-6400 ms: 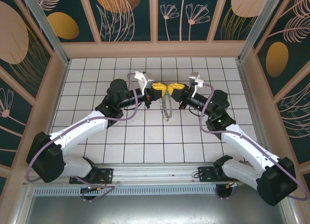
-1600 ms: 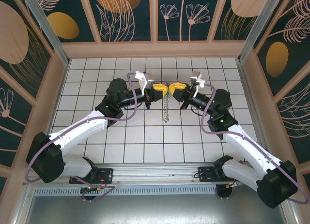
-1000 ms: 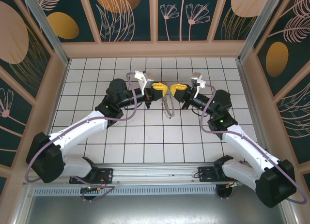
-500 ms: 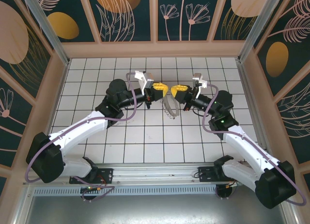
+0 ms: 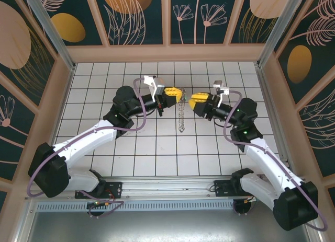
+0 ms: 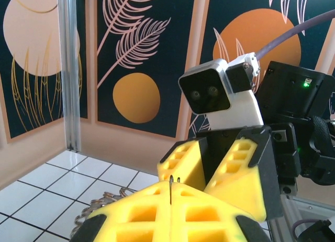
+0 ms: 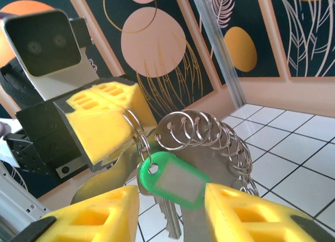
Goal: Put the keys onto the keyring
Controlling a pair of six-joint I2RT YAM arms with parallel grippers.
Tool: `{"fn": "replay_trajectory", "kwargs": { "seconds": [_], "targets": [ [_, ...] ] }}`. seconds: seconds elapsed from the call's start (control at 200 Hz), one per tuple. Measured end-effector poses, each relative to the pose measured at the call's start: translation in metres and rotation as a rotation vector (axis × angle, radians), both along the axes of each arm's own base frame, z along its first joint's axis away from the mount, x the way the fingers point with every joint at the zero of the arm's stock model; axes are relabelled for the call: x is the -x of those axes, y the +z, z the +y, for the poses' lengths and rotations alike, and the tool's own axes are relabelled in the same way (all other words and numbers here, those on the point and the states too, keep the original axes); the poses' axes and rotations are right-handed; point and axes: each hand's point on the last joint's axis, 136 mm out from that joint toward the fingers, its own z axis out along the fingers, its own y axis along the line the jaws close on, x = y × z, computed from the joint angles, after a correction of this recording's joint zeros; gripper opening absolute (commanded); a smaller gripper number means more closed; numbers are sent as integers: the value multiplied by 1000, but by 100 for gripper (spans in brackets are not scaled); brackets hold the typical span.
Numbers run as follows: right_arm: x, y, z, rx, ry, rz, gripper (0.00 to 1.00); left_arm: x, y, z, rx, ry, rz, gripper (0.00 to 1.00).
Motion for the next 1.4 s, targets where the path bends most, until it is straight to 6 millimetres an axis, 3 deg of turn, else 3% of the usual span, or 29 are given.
{"fn": "replay_trajectory", "kwargs": {
  "seconds": [0.195,0.621,0.791,1.046,1.401],
  "targets": [
    [9,17,-10,-24,-22,-45,46,0,1,0,4,0,-5,0],
    [5,23,-9,-73,-10,-42,48,-4,-13,-8,-7,-24,48,0],
    [5,16,-9,-82,-7,-34,50,-5,-22,-12,-13,-46,91,0],
    [2,-7,-8,-78,-8,9,50,-3,-13,-11,19,-58,87,0],
    [-2,-21,3,-72,19,47,50,-3,-12,-14,22,-74,89,0]
  ]
}}
